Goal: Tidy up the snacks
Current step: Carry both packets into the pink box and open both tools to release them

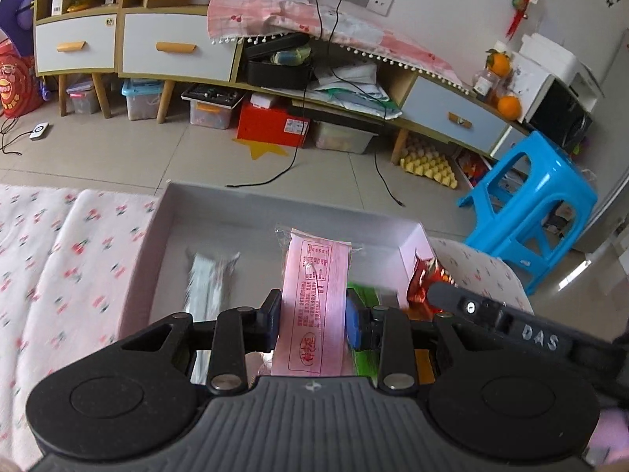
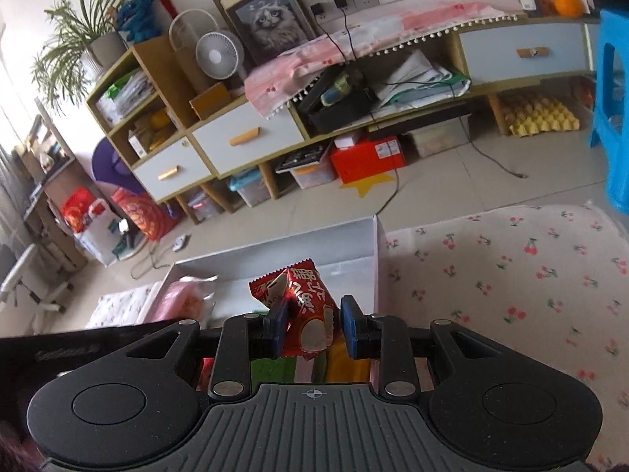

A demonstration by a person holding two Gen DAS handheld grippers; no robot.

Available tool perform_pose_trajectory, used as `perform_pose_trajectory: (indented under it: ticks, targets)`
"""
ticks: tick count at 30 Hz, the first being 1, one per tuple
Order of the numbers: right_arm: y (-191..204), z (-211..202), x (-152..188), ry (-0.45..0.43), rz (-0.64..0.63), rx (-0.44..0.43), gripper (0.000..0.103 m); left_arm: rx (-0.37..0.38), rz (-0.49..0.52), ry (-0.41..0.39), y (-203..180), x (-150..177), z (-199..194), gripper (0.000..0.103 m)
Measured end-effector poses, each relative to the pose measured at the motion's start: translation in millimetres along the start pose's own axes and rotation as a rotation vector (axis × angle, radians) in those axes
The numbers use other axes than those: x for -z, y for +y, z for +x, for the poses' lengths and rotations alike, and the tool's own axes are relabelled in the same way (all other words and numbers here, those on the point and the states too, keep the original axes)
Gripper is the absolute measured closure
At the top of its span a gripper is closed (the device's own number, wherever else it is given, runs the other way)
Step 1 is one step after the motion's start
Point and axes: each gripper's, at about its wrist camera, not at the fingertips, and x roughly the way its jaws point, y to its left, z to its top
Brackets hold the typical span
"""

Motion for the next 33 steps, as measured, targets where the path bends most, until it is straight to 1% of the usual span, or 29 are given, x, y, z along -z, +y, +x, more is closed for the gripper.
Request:
perform_pose_trajectory:
  ticks: [6,10,13,16,19,20,21,22,27,28,29,33]
  targets:
    - [-7,16,-4,0.004,0.007,-0.025,0.075,-0.034,0.013,0.004,0,-5,26,0.073]
    - [-11,19,-7,-0.009,0.026,-0.046,0.074,-0.034,0.001,0.001,1,-6,32,0.073]
    - [-13,22,-8,-0.012,0.032,-0.041,0.074,-0.034,0.000,-0.001,1,-6,34,0.073]
    - [-15,23,-8,-0.016,0.039,-0.041,0.072,-0.032,0.001,-0.004,1,-7,35,0.073]
    - [-17,22,-9,-0.022,0.056,-0.032,0.064,-0.036,-0.005,0.007,1,-8,37,0.065]
    - [-19,21,-10,-0.024,0.065,-0.039,0.062,-0.035,-0.003,0.007,1,-7,36,0.064]
    - [-19,20,-10,-0.023,0.072,-0.046,0.060,-0.037,0.001,0.008,0,-8,36,0.061]
    - [-20,19,-11,-0.020,0.074,-0.051,0.056,-0.038,0.006,0.007,-1,-8,34,0.058]
    - [-12,13,-12,-0.019,0.037,-0.047,0.043,-0.061,0.017,0.005,-3,-7,27,0.045]
    - [-9,10,-12,-0.020,0.026,-0.039,0.036,-0.064,0.016,0.006,-2,-6,24,0.043]
    - [-7,7,-11,-0.023,0.015,-0.027,0.032,-0.066,0.017,0.008,-2,-6,20,0.042]
    - [0,-6,-9,-0.017,0.002,-0.004,0.028,-0.077,0.021,0.000,-1,-2,2,0.030]
